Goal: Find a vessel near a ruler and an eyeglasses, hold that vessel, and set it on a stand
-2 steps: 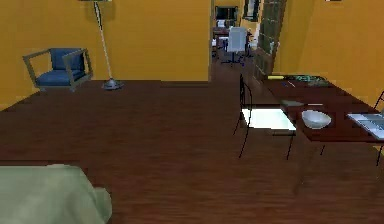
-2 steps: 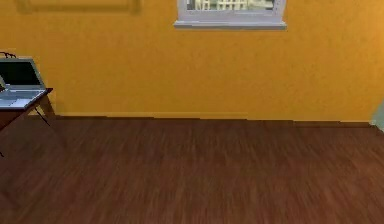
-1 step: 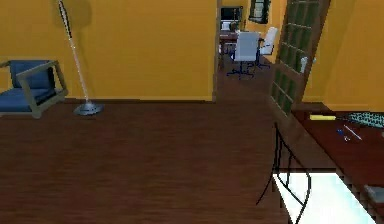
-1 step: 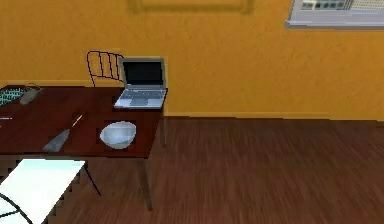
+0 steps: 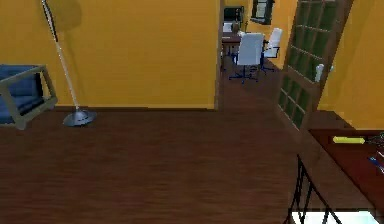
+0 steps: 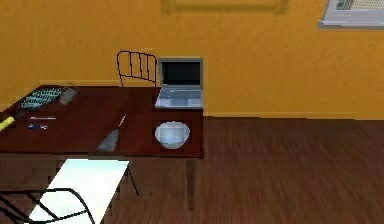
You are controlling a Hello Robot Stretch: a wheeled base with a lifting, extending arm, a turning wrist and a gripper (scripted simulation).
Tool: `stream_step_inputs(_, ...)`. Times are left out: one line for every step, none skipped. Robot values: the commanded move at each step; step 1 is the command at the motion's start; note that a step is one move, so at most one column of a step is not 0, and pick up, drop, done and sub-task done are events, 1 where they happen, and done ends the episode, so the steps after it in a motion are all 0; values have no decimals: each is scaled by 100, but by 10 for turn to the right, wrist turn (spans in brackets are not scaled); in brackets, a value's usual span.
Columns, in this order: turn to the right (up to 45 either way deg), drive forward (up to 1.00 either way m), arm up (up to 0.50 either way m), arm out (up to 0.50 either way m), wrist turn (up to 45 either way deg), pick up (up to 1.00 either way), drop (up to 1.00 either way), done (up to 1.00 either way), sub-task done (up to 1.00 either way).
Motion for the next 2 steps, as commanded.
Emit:
stream_step_inputs(0,100,0,0,0,0,0,0,0)
stream_step_inputs(-60,0,0,0,0,0,0,0,0)
